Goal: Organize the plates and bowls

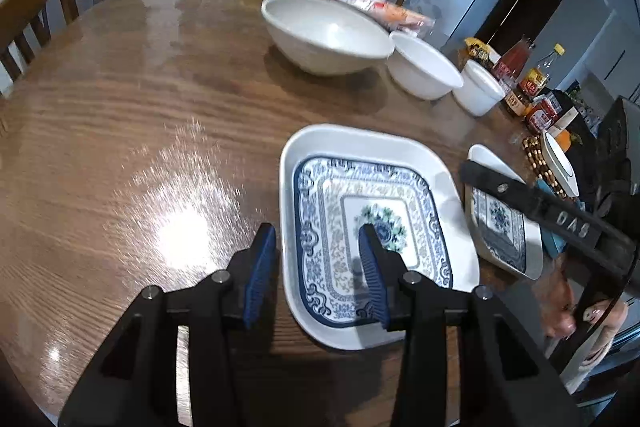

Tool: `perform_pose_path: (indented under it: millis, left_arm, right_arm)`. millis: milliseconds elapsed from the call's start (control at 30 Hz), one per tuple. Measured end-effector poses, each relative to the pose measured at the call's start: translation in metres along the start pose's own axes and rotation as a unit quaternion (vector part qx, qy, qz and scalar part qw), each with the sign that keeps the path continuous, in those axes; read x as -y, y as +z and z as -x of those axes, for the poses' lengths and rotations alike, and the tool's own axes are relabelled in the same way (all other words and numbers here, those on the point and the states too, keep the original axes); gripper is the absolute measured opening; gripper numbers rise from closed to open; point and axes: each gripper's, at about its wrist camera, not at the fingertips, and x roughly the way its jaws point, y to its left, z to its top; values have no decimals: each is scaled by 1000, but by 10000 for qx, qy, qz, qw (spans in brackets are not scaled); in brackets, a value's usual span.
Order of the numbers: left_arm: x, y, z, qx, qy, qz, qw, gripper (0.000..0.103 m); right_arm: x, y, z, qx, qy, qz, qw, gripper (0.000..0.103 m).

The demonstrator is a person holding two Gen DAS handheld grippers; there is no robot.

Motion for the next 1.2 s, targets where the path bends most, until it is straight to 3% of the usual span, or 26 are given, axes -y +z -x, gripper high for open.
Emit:
perform_pose_path:
  millis: [133,233,267,300,367,533,733,833,967,1200]
  left_arm:
    - [-1,3,5,38,-70,108,9999,43]
    - [7,5,8,77,-87,-29,9999,46]
    - [11,6,8,75,-61,-81,9999,48]
    - [16,7,8,65,-77,-120,9999,48]
    - [28,9,9,19,-229,-247,9994,50]
    - [72,25,11,2,-706,-682,9952,64]
    - [118,39,-27,-543,-1014,-1000,9883,59]
    - [135,40,-48,-749,-911,-1129,9866,47]
    - [145,39,-58,-707,-755,-1235,9869,46]
    - [152,43,-85,-981,-573,-1235,9858,40]
  right_arm:
    - [14,4,23,135,59,-224,9996,34]
    - [31,3,48,400,-93,-440,9982,57]
    - [36,1,56,491,-180,-525,9973,69]
    - [41,-2,63,586,-227,-583,9963,76]
    - [50,-8,74,676,-323,-616,9953,78]
    - [72,-22,88,650,-729,-805,9920,78]
    - [100,-31,90,703,-542,-1170,9892,78]
    - [108,-35,87,698,-559,-1225,9884,78]
    - [116,-37,84,718,-522,-1259,9881,78]
    - [121,-37,74,609,-601,-1201,9891,55]
